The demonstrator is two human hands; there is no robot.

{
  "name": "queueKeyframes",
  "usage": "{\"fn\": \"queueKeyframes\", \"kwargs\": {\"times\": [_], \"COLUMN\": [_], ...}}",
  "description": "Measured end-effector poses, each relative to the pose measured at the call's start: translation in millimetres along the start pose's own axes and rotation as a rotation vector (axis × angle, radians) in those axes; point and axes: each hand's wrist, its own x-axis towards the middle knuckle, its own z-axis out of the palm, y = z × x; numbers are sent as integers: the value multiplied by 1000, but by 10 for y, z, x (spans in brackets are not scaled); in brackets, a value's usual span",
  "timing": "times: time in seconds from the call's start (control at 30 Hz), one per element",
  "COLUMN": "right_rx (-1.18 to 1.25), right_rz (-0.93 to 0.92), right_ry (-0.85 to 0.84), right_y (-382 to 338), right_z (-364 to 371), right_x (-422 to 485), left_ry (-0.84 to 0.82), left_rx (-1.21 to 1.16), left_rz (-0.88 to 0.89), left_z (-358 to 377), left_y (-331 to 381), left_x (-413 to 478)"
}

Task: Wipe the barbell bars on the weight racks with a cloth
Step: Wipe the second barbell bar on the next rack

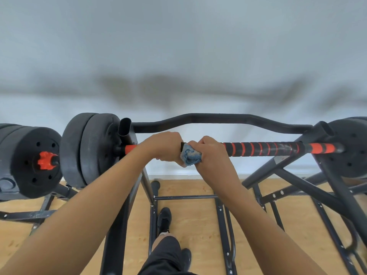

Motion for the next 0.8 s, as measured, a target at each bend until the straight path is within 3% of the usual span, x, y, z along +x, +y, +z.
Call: {"fn": "queueKeyframes", "kwargs": {"times": [0.07,0.17,0.3,0.4,0.47,0.67,0.73,0.8], "right_rx": [20,33,45,175,458,1013,1092,1129], "right_rz": [-9,-21,-15,146,257,417,470,503], "right_ry": [35,44,7,-60,-19,40,54,72], "right_y": [-1,1,51,135,207,188,202,204], "right_z": [26,53,65,43,23,-108,-120,-140], "right_x": [-25,-75,-222,-340,-378,-492,-544,-588], "left_ry": [-177,-301,-322,-267,-174,361,556,645], "left_rx": [-120,-224,-237,-308,-334,-168,-253,-459], "left_rz": [-9,-13,19,75,128,284,342,315], "left_z": [-95,-162,-165,-159,-123,45,102,178], "left_y": [-50,-108,-120,-138,-149,-125,-13,130], "left_x": [52,108,117,84,46,-257,-489,-720]}}
